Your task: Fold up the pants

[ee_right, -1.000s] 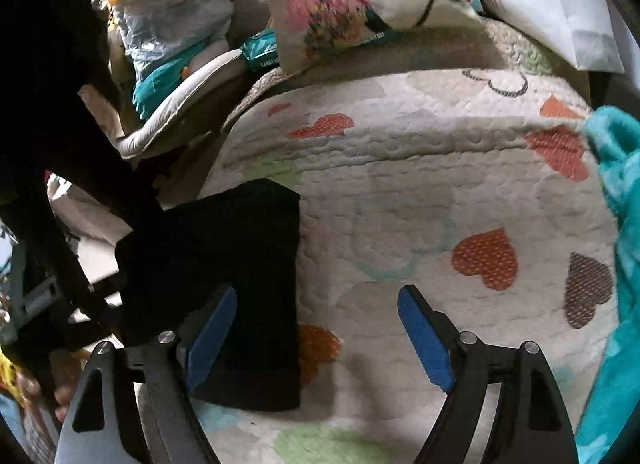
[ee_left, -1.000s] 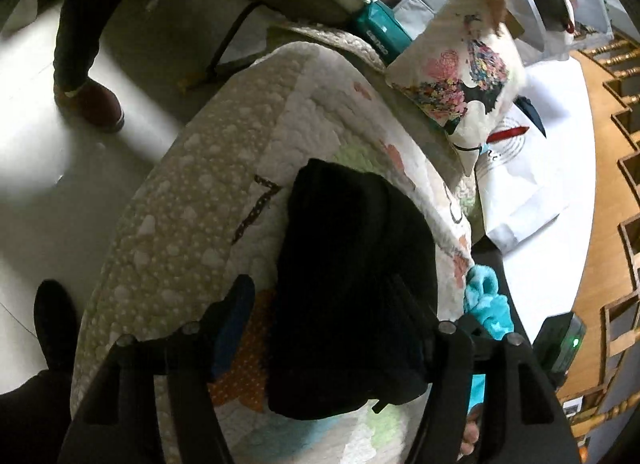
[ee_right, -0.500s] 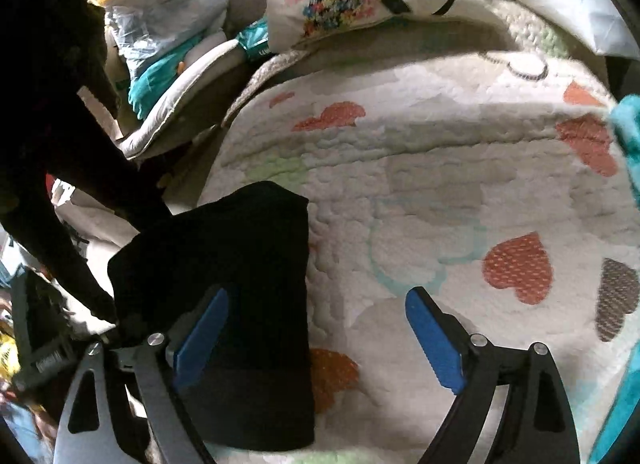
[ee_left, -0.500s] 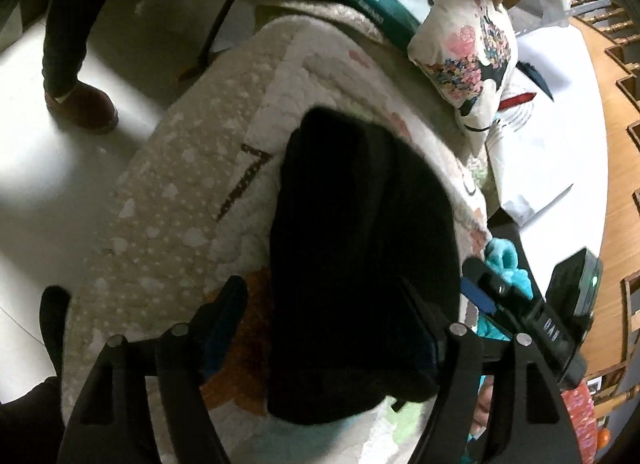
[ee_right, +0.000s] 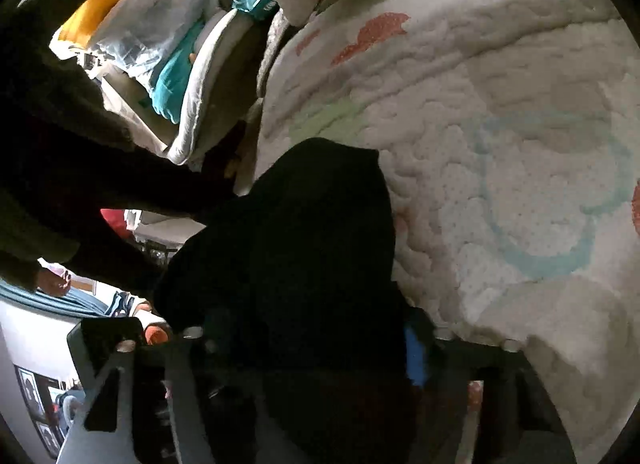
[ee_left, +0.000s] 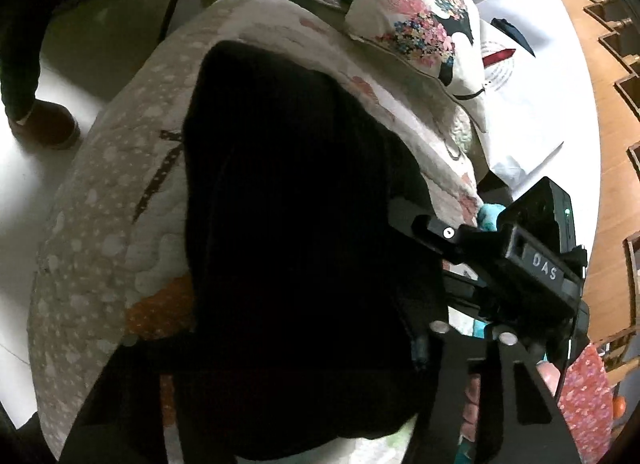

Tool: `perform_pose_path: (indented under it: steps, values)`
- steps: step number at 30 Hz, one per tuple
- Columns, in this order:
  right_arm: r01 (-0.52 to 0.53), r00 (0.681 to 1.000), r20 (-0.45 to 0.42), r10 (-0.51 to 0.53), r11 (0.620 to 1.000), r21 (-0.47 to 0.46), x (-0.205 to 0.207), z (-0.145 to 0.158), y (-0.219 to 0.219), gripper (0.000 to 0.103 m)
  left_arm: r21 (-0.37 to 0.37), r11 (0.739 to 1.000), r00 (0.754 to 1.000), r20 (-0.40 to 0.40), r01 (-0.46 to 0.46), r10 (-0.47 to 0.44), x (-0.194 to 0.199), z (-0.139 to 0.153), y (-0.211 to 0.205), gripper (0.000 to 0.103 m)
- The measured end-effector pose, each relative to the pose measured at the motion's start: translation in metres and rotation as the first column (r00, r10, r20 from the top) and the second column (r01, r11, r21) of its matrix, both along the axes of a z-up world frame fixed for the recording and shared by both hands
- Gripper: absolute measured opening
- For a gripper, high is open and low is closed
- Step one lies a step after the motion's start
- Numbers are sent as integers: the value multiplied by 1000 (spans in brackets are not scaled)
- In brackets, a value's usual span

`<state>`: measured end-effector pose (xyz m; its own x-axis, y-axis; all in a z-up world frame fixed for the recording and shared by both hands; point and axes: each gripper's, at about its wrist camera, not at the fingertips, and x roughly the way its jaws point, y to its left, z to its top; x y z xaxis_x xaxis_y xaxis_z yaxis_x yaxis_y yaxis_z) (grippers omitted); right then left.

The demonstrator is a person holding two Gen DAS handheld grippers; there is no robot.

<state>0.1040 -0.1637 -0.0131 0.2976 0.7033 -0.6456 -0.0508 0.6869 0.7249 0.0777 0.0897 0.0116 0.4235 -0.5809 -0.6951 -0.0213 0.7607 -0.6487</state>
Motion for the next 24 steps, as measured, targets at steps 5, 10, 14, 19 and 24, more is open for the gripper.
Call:
perform_pose_path:
  steps: [5, 10, 14, 19, 24]
  values:
    - [20, 999, 33, -19, 999, -28, -6, 13, -6, 54, 3, 1000, 1000, 17, 22, -23, 5, 6, -12, 53]
    - [86, 994, 75, -81, 994, -65, -11, 26, -32, 54, 31, 997, 996, 54, 70, -72, 16, 22, -44, 53]
    - [160, 984, 82, -156, 986, -45, -7, 30, -58, 54, 78, 992, 990, 92, 102, -109, 31, 34, -68, 53]
    - [196, 980, 66, -190, 974, -112, 0, 17, -71, 55, 147, 984, 994, 17, 100, -104, 48, 15, -73, 62]
    - [255, 966, 59, -250, 962, -101, -6, 9, -77, 65, 191, 979, 995, 43, 77, -86, 40, 31, -67, 64]
